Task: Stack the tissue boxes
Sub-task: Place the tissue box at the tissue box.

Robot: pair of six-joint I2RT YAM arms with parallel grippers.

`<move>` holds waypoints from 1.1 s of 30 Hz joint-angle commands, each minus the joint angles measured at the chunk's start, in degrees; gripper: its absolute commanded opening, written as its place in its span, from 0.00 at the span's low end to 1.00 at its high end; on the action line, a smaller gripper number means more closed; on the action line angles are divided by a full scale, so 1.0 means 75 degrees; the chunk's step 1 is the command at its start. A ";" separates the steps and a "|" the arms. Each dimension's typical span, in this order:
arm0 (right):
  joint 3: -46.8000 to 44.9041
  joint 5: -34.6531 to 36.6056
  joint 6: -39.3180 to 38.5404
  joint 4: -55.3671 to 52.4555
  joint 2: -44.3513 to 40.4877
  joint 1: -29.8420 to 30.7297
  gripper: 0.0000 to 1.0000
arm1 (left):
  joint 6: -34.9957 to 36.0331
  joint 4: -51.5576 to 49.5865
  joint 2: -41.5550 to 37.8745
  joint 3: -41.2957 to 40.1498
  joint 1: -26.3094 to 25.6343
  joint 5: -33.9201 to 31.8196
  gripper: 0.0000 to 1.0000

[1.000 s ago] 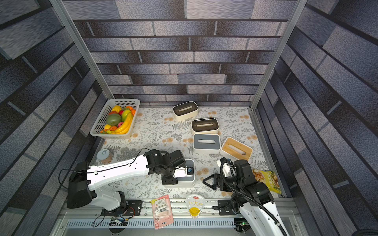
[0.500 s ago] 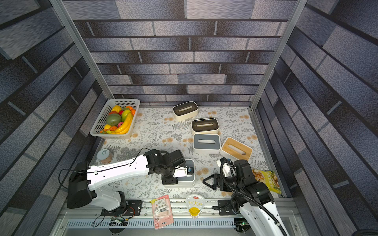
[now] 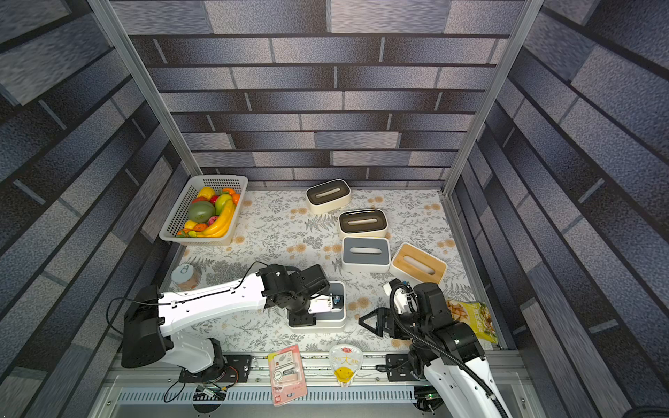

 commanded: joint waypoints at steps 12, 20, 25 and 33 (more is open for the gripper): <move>-0.0053 -0.0003 -0.0101 -0.0158 0.0029 -0.0031 1.00 | 0.0248 -0.0065 0.0109 0.0116 0.0003 0.0030 0.56; -0.0021 0.0006 -0.0106 -0.0158 0.0039 -0.0037 1.00 | 0.0270 -0.0070 0.0084 0.0105 0.0010 0.0029 0.57; -0.0023 0.0018 -0.0112 -0.0158 0.0023 -0.0033 1.00 | 0.0277 -0.0115 0.0074 0.0122 0.0009 0.0000 0.57; -0.0010 0.0025 -0.0106 -0.0160 0.0014 -0.0036 1.00 | 0.0254 -0.0183 0.0073 0.0207 -0.0003 -0.0033 0.58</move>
